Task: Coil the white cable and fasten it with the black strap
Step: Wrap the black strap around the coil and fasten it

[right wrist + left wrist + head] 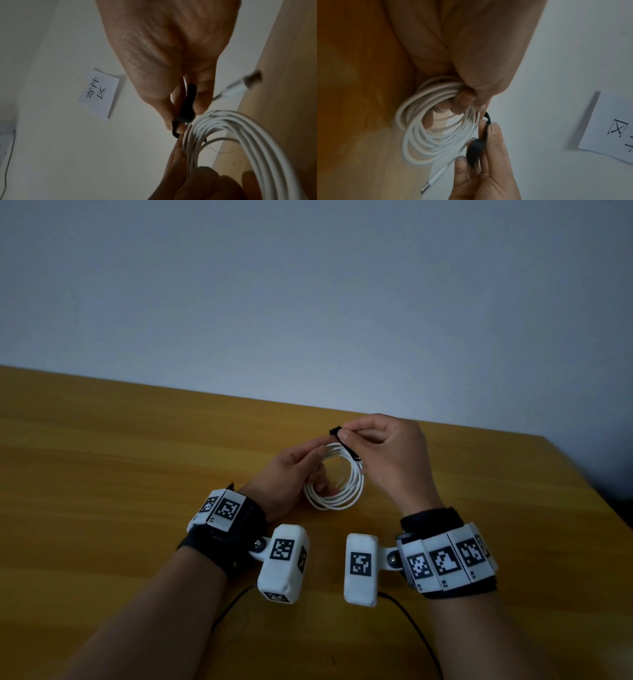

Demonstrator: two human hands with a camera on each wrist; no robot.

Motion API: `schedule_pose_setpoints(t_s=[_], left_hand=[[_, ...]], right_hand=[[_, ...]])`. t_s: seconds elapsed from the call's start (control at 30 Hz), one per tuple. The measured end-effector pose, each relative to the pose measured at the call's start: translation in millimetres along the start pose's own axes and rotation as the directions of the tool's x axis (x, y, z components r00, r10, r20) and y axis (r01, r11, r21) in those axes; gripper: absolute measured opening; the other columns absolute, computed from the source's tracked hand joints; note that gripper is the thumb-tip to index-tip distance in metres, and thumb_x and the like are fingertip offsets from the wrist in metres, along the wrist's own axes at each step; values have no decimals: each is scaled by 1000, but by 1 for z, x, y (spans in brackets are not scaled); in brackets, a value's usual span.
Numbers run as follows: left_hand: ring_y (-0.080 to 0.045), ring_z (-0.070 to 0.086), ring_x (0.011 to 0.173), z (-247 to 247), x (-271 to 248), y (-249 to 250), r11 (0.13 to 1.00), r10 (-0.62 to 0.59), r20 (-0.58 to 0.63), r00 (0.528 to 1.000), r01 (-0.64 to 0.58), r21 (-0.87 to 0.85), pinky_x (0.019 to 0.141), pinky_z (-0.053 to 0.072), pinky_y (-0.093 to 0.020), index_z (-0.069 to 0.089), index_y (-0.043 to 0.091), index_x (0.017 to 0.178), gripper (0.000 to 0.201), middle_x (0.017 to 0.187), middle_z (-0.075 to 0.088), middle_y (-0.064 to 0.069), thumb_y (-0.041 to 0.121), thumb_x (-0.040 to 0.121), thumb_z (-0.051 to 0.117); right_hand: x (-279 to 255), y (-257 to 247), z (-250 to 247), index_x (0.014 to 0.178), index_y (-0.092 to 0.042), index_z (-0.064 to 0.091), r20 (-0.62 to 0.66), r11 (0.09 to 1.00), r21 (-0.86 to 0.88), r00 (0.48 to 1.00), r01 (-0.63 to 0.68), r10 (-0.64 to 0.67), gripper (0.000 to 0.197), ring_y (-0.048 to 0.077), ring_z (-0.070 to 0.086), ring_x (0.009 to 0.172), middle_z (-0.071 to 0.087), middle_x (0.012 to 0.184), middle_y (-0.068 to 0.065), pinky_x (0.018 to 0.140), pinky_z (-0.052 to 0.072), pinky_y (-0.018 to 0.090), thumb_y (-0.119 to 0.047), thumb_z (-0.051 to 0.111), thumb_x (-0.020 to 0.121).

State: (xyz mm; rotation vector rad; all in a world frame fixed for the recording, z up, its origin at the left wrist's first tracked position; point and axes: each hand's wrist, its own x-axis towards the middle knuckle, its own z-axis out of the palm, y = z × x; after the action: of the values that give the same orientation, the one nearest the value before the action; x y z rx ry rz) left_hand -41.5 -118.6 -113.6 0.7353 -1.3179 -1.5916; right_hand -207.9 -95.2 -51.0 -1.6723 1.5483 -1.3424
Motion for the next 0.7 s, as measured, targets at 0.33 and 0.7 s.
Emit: schedule_pose_setpoints(t_s=[0.33,0.7], left_hand=[[-13,44,55,0,2,-5,999,-13,-4,1000,13,-42,73,47,-40,53,1,127,32,59,36,3,20,106,39],[-11,42,52,-4,6,-11,1000,-19,4,1000,19,15,62,44,-28,46,2,107,37,57,41,4,36,94,47]], right_hand=[[-3,1,8,100,-21,82,18,995,-94,999,-32,34,11,4,74,73,79,89,-10,65,63,25,-23,75,92],[-2,-2,9,102,-20,80,30,990,-127,998,-56,60,12,5,72,83,70,87,-18,74,63,34,-23,69,96]])
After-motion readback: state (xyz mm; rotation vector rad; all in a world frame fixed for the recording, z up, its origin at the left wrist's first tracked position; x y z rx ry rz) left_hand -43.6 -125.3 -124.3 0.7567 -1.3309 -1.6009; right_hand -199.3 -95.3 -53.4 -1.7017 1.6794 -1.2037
